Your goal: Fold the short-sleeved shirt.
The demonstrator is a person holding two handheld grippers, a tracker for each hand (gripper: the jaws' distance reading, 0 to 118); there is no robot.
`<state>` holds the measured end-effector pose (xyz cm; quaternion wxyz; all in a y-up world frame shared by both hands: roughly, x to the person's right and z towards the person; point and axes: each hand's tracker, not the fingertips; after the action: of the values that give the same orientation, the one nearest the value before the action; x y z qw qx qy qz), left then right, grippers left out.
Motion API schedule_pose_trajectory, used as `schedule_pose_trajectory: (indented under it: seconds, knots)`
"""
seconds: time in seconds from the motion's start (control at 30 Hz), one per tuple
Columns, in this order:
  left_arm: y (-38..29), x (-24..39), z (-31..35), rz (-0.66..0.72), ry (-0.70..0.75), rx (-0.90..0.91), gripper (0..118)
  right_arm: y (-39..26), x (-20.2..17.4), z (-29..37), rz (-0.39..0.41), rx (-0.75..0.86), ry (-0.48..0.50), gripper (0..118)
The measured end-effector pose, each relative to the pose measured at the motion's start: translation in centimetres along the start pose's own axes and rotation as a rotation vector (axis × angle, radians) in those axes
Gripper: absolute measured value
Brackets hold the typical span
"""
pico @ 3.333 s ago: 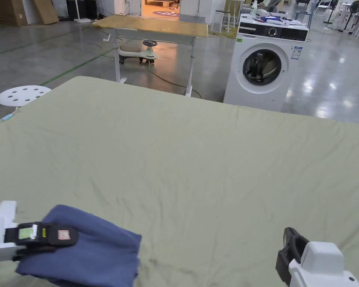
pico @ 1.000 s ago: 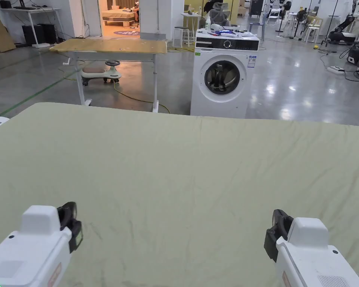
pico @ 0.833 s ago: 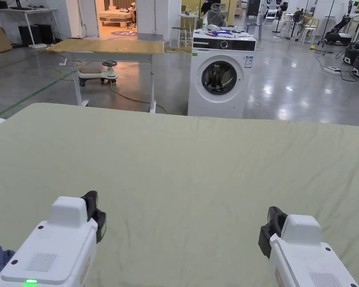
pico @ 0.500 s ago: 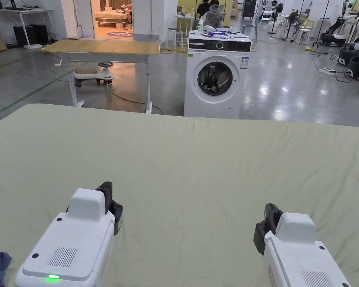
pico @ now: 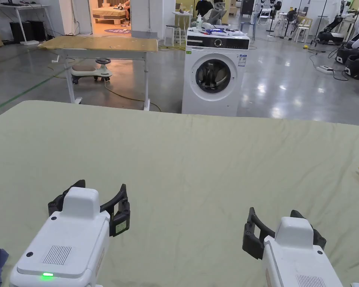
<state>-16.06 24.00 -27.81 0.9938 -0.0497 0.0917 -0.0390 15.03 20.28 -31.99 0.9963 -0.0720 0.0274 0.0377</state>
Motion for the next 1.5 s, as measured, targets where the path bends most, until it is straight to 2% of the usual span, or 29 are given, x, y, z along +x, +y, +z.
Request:
schedule_pose_trajectory:
  seconds: [0.1, 0.17, 0.43, 0.6, 0.7, 0.83, 1.1, 1.3, 1.5]
  knots:
    - [0.0, -0.2, 0.0, -0.004, 0.007, 0.003, 83, -0.1, 0.1, 0.1, 0.021, -0.001, -0.019, 94]
    - [-0.1, -0.2, 0.0, -0.009, 0.02, 0.003, 87, 0.0, 0.3, 0.0, 0.012, 0.001, -0.02, 100]
    - [0.0, -1.2, -0.3, 0.018, 0.038, -0.005, 93, 0.3, 1.2, -1.1, -0.024, -0.012, 0.011, 101]
    - [-0.3, -1.5, -0.4, 0.015, 0.046, -0.005, 97, 0.2, 0.8, -1.9, -0.011, -0.037, -0.016, 101]
    - [-0.4, -1.4, -0.5, -0.007, 0.053, 0.001, 98, 0.3, 0.9, -2.3, -0.072, -0.065, 0.009, 101]
    - [-0.6, -1.6, -0.6, -0.001, 0.031, -0.003, 98, 0.7, 0.3, -2.4, -0.076, -0.085, -0.019, 101]
    - [-0.6, -2.3, -1.1, 0.022, 0.018, -0.016, 98, 1.4, 0.3, -2.5, -0.13, -0.124, 0.023, 101]
    - [0.0, -2.6, -1.2, 0.009, 0.021, -0.009, 98, 1.9, 0.2, -2.9, -0.164, -0.157, 0.016, 101]
    - [0.1, -2.7, -1.4, 0.031, 0.034, -0.013, 98, 2.3, 0.4, -3.1, -0.269, -0.237, 0.002, 101]
